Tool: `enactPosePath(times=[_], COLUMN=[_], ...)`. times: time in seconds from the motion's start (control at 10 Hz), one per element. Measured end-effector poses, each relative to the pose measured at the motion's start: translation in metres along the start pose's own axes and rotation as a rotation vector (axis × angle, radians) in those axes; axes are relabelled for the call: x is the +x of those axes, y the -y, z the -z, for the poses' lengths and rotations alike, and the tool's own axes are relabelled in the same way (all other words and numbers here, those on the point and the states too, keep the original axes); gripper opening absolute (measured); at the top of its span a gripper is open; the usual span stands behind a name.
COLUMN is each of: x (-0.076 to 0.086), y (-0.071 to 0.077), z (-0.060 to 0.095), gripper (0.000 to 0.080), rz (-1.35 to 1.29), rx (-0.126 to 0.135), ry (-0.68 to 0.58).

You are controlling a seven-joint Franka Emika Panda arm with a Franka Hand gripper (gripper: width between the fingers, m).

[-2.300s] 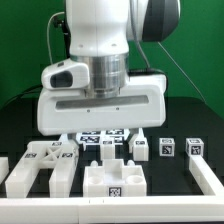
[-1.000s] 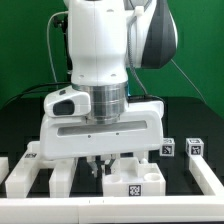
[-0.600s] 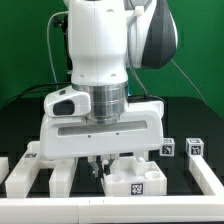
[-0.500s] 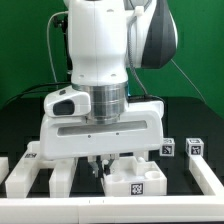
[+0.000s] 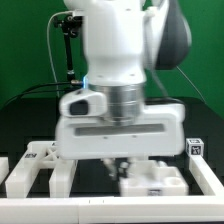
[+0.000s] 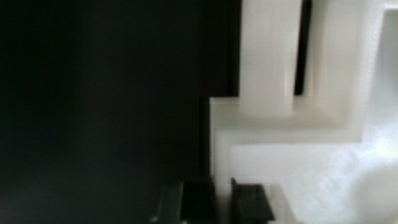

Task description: Assemble chair

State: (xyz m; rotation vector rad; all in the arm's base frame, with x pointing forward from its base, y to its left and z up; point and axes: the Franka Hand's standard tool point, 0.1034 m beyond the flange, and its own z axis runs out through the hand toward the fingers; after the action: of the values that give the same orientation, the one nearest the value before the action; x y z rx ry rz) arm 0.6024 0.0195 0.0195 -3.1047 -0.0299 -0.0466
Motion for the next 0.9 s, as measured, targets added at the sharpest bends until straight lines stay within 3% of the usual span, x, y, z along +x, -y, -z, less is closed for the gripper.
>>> enactPosePath(times=[0.2, 0.4, 0.9], x=[0.011, 0.018, 0.017], y=[0.018, 0.02, 0.02], z=[-0.001, -0.001, -0.001], gripper=[0.0029, 0.0029, 0.0039], rz=[-0.061, -0.083, -0.073], rx=[0.003, -0.01, -0.014], ry=[-0.013, -0.011, -0.01])
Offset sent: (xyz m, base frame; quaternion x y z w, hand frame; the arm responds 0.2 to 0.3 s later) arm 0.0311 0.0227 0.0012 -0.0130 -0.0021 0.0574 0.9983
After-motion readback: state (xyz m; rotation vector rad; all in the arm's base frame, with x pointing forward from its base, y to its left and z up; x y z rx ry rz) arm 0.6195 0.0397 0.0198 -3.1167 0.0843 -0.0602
